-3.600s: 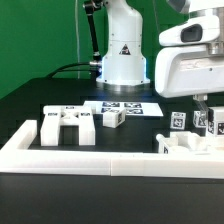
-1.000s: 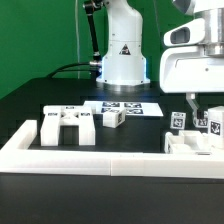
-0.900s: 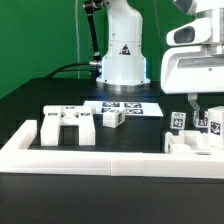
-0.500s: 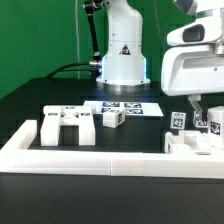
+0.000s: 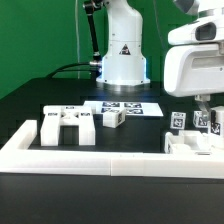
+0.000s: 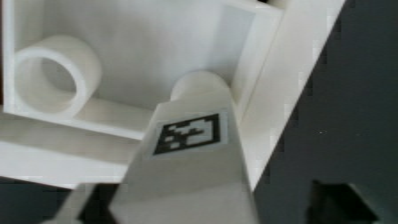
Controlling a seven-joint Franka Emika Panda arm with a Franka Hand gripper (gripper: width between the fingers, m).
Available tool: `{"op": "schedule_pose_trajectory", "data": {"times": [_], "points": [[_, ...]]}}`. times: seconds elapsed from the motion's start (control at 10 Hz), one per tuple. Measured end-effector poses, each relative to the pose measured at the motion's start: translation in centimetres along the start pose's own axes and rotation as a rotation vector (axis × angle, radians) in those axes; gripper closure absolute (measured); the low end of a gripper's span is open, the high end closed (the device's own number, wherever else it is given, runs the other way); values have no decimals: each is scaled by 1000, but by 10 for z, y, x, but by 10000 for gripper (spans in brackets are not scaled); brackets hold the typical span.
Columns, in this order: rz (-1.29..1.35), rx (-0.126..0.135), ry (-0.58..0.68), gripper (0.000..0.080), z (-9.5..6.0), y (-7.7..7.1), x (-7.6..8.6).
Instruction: Assemble chair
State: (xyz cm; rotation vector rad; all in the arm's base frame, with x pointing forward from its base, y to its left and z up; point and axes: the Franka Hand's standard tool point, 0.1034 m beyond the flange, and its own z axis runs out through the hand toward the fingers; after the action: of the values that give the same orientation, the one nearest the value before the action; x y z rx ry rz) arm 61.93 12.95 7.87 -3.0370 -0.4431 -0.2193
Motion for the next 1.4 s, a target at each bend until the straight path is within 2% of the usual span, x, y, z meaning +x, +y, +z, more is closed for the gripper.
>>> {"op": "schedule_pose_trajectory", "data": {"times": [0.1, 0.2, 0.5, 1.1, 1.4], "points": [[0, -1, 0, 449, 0, 1, 0], [1, -1, 0, 509, 0, 1, 0], [34, 0, 0, 509, 0, 1, 0], [683, 6, 2, 509, 1, 5, 0], [996, -6, 11, 508, 1, 5, 0]]}}
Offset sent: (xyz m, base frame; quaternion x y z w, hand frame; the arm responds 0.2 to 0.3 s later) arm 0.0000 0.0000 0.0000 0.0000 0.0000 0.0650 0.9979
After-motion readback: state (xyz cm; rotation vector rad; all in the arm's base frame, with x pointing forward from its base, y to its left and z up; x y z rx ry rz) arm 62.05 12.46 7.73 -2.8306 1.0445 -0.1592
